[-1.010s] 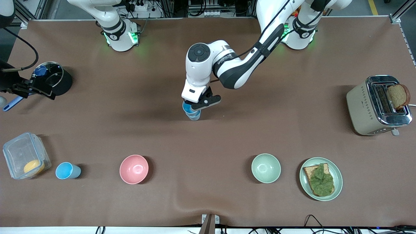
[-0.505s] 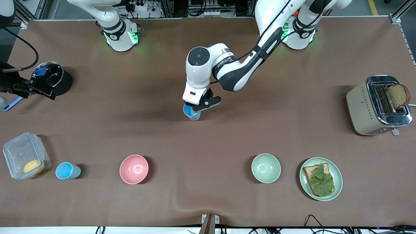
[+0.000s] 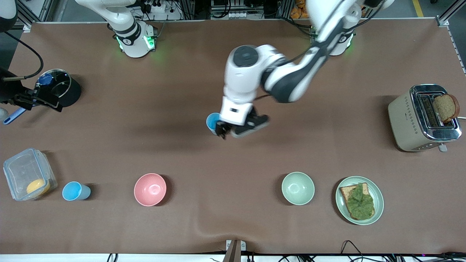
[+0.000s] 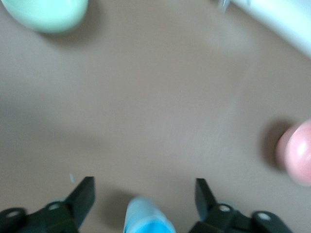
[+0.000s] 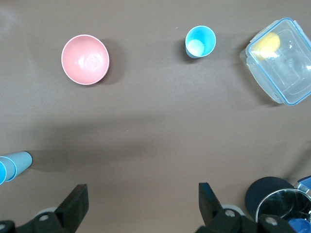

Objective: Stack blue cups with both arms

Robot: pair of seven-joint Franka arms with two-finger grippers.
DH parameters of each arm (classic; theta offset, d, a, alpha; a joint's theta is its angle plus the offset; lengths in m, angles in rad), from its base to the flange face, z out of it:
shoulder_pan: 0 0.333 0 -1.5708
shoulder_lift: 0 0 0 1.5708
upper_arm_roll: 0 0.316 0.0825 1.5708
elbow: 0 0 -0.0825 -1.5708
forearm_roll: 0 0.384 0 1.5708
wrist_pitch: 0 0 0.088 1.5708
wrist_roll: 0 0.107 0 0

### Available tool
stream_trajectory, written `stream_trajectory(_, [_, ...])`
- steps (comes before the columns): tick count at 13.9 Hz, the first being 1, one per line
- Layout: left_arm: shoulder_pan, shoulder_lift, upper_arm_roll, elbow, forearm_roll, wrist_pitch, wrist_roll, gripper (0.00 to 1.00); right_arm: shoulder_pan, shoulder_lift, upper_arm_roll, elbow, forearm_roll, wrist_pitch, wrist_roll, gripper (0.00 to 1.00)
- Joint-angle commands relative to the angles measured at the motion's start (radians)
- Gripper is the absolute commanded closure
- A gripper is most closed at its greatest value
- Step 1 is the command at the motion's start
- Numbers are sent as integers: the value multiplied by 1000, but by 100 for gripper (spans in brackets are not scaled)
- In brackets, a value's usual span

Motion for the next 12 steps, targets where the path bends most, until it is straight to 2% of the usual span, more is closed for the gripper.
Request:
stream_trajectory(1, [145, -127, -8, -36, 18, -93, 229, 0, -4, -13, 6, -13, -13, 8, 6, 0])
stream_trajectory(3, [267, -189, -9, -36, 6, -143, 537, 0, -4, -13, 6, -13, -13, 7, 6, 0])
stream_trajectory(5, [366, -225, -18, -37, -8, -181, 693, 0, -4, -13, 6, -13, -13, 5, 6, 0])
stream_trajectory(7, [414, -253, -20, -36, -65, -231, 717, 0, -4, -13, 6, -13, -13, 7, 6, 0])
stream_trajectory(10, [448, -301, -20, -37, -86, -365, 718, 0, -4, -13, 6, -13, -13, 4, 6, 0])
stream_trajectory(12, [503, -313, -21, -37, -138, -376, 769, 0, -5, -13, 6, -13, -13, 4, 6, 0])
